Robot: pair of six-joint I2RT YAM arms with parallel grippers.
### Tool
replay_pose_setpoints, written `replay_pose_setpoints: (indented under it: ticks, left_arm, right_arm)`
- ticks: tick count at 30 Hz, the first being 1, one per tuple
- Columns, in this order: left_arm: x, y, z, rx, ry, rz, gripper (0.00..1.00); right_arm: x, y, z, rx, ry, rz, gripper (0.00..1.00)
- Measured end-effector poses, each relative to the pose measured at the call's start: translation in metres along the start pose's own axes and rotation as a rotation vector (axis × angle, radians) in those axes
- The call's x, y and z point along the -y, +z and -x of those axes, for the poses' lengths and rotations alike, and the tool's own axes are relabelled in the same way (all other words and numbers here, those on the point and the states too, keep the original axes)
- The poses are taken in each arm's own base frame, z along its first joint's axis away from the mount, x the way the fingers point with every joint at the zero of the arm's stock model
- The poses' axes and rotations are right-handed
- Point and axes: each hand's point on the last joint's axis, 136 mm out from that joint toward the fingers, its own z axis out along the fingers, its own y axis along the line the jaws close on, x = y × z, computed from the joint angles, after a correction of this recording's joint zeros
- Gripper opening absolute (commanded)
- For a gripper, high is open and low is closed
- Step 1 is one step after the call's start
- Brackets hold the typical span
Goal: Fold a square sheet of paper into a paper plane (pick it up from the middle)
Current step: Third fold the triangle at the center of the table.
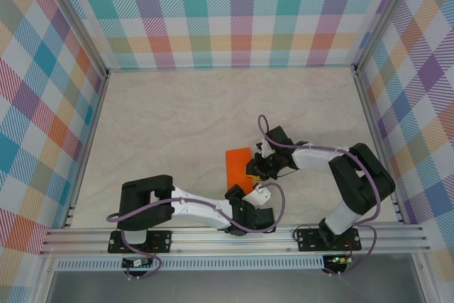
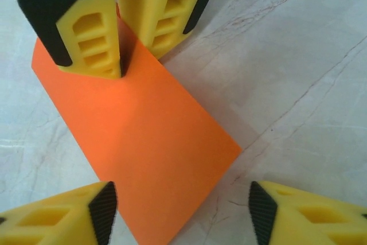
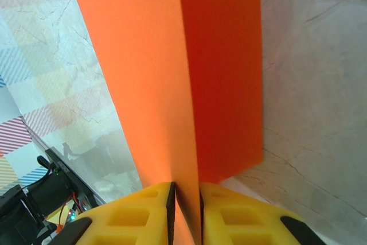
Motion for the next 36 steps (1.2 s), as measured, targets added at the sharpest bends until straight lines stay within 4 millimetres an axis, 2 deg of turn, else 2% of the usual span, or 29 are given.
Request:
replay_pose_setpoints:
  ticks: [2, 8, 18, 24, 30, 36]
  left_arm:
    - [-0.001, 0.0, 0.0, 0.002, -0.009, 0.005, 0.41]
    - [-0.003, 0.003, 0.0, 0.007, -0.046, -0.014, 0.18]
    - [-0.022, -0.003, 0.002, 0.012, -0.19, -0.172, 0.01]
    - [-0.023, 0.003, -0.002, -0.019, -0.244, -0.276, 0.0]
    - [-0.028, 0.005, -0.008, -0.044, -0.309, -0.377, 0.0]
    - [-0.038, 0.0, -0.008, -0.036, -0.393, -0.484, 0.0]
  right_arm:
    - [0.0, 0.0, 0.0, 0.0, 0.0, 0.0, 0.19]
    - [0.001, 0.0, -0.001, -0.002, 0.002, -0.003, 0.21]
    - [0.003, -0.001, -0.003, -0.01, 0.012, -0.013, 0.25]
    - [0.002, -0.005, -0.005, -0.006, 0.007, -0.019, 0.33]
    - [0.0, -0.021, -0.001, 0.044, -0.025, -0.069, 0.42]
    - [-0.012, -0.038, 0.009, 0.109, -0.095, -0.099, 0.25]
